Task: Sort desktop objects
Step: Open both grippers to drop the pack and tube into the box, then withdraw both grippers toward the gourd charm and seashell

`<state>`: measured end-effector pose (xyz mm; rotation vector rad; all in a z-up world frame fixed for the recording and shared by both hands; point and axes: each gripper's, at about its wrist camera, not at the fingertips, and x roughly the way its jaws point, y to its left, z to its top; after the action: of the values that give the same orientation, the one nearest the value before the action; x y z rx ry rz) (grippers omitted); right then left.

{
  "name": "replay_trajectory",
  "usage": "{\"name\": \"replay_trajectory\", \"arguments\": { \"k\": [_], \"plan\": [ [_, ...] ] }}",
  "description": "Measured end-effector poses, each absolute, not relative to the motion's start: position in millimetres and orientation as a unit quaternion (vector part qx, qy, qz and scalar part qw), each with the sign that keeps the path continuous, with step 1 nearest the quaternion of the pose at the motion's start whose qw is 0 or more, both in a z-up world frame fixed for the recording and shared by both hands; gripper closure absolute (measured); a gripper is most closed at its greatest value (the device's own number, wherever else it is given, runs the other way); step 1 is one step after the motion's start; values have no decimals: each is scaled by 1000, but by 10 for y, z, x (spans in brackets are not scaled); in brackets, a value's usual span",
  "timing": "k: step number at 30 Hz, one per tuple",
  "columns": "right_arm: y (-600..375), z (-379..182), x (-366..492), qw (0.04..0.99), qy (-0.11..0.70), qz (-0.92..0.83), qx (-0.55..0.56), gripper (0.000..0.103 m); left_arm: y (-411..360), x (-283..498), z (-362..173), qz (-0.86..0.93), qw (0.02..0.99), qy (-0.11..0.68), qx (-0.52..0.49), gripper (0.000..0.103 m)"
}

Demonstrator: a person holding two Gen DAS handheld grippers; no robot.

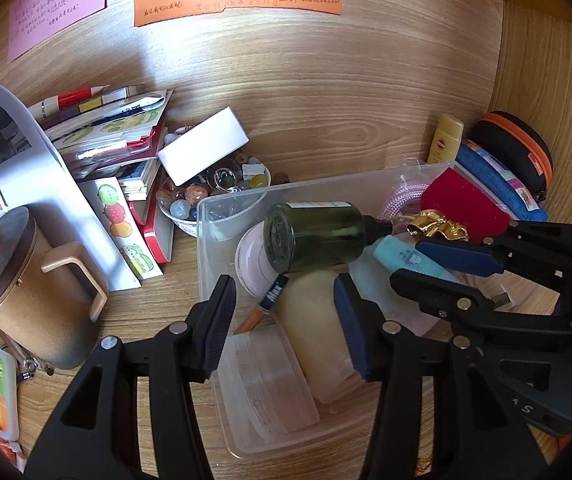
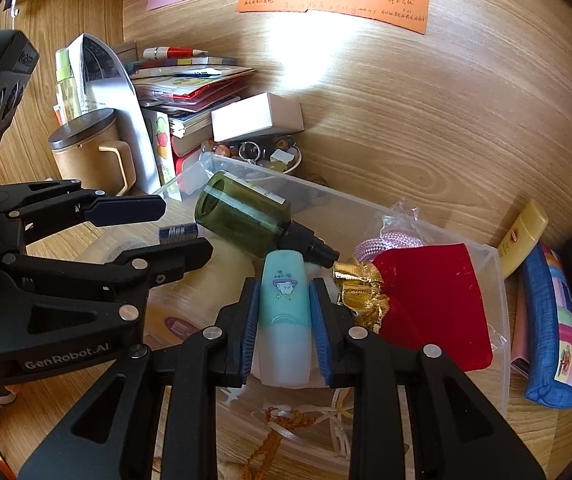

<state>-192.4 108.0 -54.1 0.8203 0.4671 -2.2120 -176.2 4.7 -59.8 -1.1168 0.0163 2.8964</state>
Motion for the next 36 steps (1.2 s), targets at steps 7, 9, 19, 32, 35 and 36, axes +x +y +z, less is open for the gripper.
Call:
{"name": "replay_trajectory", "arguments": {
  "k": [7,9,19,32,35,36],
  "plan": [
    [1120,-469,-1895,358,177,-864,307,73,36,-1766,-597,933,24,3,-359,50],
    [1127,-456,-1889,356,178,-865,305,72,36,-1763,-599,933,25,4,-359,50],
    [1143,-351,-1797,352,179,-870,295,63,12,-1728,-569,933,31,0,-359,48],
    [1385,-151,-1577,323,180,-891,263,34,-25,-1533,-424,939,25,-5,-344,27],
    [1433,-151,-1529,323,179,-890,266,33,-11,-1474,-418,938,18,2,-346,27],
    [1451,-151,-1515,323,178,-890,269,33,-6,-1455,-415,938,15,5,-346,26]
  ]
}}
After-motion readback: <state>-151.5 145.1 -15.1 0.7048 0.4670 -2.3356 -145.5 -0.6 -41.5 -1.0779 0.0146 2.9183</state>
